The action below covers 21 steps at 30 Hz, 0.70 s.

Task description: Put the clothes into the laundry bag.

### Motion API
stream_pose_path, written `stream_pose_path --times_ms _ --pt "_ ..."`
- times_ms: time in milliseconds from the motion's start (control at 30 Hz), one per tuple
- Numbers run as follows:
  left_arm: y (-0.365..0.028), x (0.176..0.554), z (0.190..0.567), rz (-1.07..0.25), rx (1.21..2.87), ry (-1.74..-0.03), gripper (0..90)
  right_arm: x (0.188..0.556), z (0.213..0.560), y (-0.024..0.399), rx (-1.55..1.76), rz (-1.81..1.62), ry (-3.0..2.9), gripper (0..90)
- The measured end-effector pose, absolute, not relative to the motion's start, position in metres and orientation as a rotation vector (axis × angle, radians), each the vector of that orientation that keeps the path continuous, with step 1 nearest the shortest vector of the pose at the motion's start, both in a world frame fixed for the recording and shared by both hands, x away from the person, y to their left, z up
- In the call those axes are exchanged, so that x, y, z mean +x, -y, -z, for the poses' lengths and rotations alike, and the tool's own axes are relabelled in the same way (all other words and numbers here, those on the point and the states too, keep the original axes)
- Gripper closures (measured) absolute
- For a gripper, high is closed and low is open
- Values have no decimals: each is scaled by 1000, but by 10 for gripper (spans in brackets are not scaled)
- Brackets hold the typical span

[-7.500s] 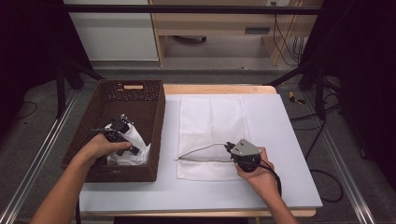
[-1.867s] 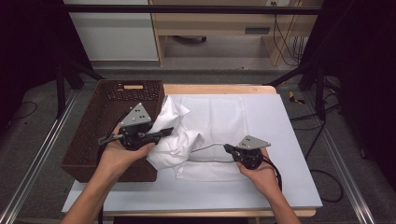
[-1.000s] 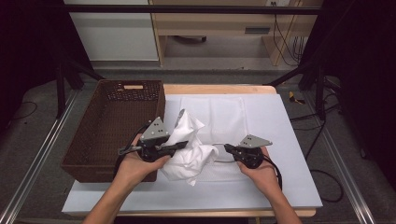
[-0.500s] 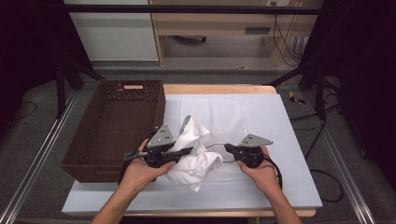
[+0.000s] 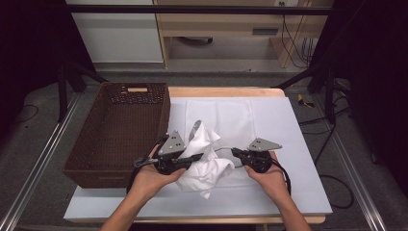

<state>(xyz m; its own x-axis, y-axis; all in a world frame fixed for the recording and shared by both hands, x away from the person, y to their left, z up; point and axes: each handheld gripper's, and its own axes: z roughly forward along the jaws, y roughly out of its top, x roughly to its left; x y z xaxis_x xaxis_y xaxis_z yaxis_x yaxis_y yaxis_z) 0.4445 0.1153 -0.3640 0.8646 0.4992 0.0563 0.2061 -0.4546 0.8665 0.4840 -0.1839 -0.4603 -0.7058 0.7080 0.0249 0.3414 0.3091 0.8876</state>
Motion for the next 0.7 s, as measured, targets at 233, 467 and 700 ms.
stream_pose_path --times_ms 233,467,700 --pt "-114 441 367 -363 2040 -497 729 485 460 184 944 -1367 -2211 890" --pt "-109 437 372 -339 2047 -468 729 486 460 185 962 -1380 -2201 890" --pt "-103 435 376 -321 2058 -445 727 487 460 185 980 -1399 -2198 889"
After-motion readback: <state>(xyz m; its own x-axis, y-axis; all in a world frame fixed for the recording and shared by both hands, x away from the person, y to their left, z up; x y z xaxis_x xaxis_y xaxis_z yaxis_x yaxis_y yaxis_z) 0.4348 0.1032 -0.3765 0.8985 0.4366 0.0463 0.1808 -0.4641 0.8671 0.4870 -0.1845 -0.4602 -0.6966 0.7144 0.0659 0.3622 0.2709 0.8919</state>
